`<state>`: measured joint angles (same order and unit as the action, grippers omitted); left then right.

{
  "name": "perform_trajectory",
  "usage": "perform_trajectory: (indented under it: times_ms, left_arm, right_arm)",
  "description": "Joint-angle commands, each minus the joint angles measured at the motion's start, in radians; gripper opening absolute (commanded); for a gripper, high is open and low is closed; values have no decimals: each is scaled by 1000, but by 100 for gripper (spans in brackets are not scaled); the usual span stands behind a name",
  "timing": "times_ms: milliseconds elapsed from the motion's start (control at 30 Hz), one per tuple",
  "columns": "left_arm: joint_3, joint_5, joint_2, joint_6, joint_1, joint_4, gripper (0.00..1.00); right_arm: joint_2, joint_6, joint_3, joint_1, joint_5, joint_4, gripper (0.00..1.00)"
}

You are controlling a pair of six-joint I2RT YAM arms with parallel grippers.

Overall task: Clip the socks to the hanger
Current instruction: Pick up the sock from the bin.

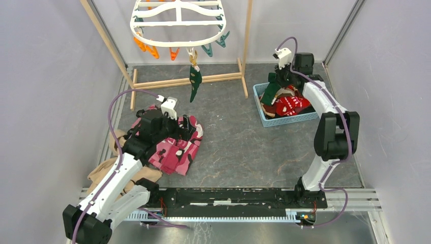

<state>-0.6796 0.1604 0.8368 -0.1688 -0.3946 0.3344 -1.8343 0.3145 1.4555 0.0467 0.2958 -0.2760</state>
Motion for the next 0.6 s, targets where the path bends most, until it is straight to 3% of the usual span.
perform_trajectory:
  times_ms: [0, 300, 567]
  left_arm:
    - [-1, 17, -22, 1, 8, -38, 100]
    - [0, 33, -23, 1, 12, -41, 100]
    - [3, 45, -31, -1, 17, -46, 100]
  right_arm:
    - [101, 73, -15, -40, 102, -8, 16]
    - [180, 85, -40, -137, 260, -47, 15]
    - [275, 80, -125, -196, 284, -77, 15]
